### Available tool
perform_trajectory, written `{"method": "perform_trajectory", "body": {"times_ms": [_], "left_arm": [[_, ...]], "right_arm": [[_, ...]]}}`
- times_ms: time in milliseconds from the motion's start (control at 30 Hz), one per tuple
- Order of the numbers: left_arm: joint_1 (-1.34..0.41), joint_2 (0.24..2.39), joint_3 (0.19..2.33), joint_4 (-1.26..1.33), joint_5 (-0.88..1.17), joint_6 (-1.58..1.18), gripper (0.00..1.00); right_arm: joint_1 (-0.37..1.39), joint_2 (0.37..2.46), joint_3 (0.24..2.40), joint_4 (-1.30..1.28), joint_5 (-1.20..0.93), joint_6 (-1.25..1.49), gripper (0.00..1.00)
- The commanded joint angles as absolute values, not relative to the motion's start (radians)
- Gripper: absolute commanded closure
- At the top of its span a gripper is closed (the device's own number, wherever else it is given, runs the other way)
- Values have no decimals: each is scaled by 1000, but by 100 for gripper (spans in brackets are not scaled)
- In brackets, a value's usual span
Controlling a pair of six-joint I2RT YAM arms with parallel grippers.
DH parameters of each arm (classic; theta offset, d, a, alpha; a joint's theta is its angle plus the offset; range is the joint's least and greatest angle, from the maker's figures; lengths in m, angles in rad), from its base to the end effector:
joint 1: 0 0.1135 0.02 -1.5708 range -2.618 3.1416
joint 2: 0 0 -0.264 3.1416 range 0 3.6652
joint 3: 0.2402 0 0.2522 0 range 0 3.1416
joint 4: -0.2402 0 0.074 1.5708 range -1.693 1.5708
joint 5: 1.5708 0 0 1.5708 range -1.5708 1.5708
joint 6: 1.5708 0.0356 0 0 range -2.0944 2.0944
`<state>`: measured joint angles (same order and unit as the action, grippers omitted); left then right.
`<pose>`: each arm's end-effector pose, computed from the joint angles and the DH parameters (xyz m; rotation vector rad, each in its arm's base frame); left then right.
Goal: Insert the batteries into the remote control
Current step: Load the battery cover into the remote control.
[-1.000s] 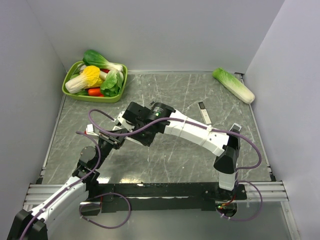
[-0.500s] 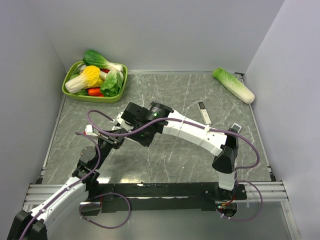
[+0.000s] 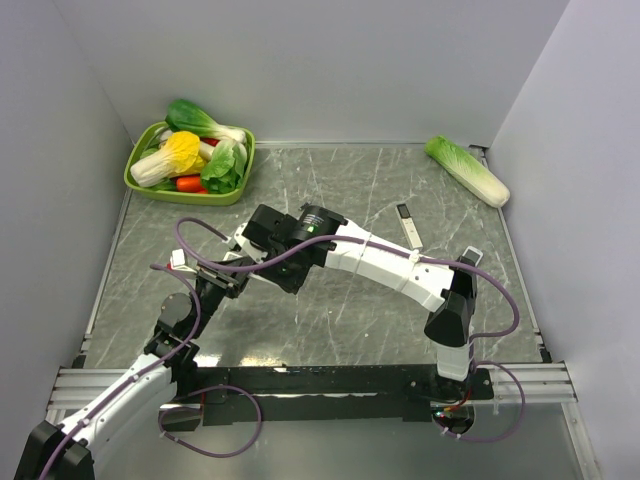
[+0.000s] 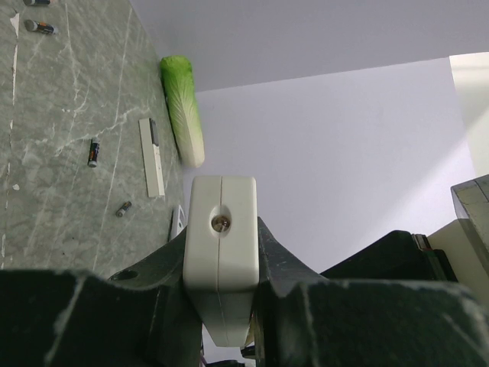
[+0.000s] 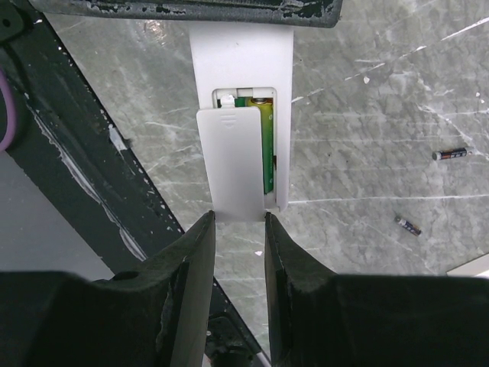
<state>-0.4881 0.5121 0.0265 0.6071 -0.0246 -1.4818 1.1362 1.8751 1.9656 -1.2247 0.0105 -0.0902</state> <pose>0.1270 -0.0664 0.1949 -0.8119 1.4490 -1.5518 0.1620 0.3481 0.3479 -1.5762 2.2455 0.2915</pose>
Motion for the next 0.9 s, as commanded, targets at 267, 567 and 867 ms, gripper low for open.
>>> {"method": "perform_trajectory", "body": {"times_ms": [267, 567, 867], "left_arm": [[-495, 488, -120, 675, -31, -1500, 98], [-499, 503, -114, 684, -29, -1497, 98], [-500, 522, -114, 712, -23, -1497, 98]], "right_arm": [[1127, 1871, 1999, -1249, 86, -75, 87], [1129, 1879, 2010, -1259, 87, -87, 87], [1132, 1885, 2022, -1262, 91, -94, 81]]}}
